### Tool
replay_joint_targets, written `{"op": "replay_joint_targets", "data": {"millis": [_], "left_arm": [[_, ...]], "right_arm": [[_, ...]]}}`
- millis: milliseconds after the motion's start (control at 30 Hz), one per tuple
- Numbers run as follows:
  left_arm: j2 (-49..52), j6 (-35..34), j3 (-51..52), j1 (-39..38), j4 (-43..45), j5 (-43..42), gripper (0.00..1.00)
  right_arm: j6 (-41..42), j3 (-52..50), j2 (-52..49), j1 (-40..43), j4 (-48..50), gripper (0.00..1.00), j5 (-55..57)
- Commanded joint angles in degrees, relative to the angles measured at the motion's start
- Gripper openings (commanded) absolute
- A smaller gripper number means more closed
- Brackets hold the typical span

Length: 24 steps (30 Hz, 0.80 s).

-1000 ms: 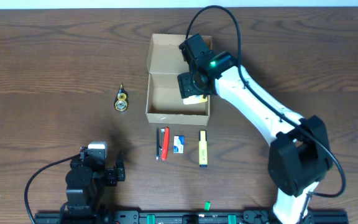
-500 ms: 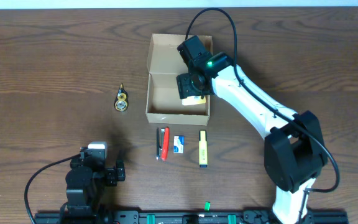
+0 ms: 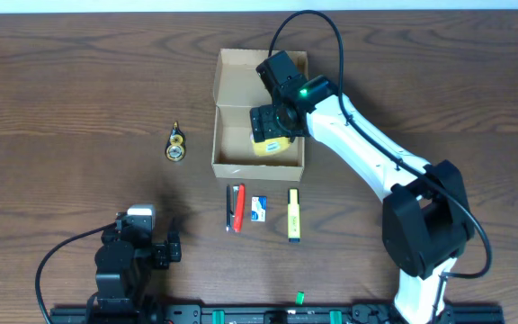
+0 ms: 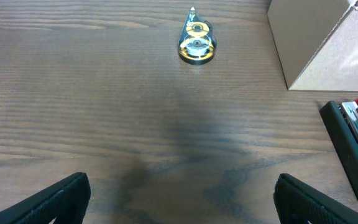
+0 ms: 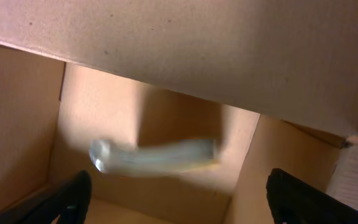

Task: Pack container
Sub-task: 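Carry the notepad into the box and release it with the right gripper, then move the right gripper to the yellow highlighter and grasp it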

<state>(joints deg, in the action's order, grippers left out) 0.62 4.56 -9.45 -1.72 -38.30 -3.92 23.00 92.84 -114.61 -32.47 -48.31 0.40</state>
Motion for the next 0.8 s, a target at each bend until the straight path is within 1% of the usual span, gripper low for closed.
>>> {"op": "replay_joint_targets", "data": {"millis": [0, 267, 500, 567, 633, 767], "left_arm": [[-0.42, 0.59, 0.33, -0.22, -0.55, -0.13, 0.95], [-0.42, 0.59, 0.33, -0.22, -0.55, -0.13, 0.95], [-0.42, 0.59, 0.33, -0.22, -0.55, -0.13, 0.95], [-0.42, 0.59, 0.33, -0.22, -0.55, -0.13, 0.95], [-0.42, 0.59, 0.33, -0.22, -0.55, -0.13, 0.95], [-0.42, 0.59, 0.33, -0.22, -0.55, -0.13, 0.95]], "right_arm": [[0.11, 0.17, -0.20, -0.24, 0.17, 0.91, -0.63], [-0.83, 0.92, 0.09, -0.26, 1.86, 0.90, -2.95], [-1.46, 8.50, 3.63, -0.76, 0.46, 0.91, -4.17], [-1.44, 11.41, 5.77, -0.85, -2.89, 0.94, -2.71], [-1.42, 13.35, 8.79, -0.85, -8.61, 0.99, 0.66], [-0.83, 13.31, 14.53, -0.76, -20.61, 0.99, 6.19]]}}
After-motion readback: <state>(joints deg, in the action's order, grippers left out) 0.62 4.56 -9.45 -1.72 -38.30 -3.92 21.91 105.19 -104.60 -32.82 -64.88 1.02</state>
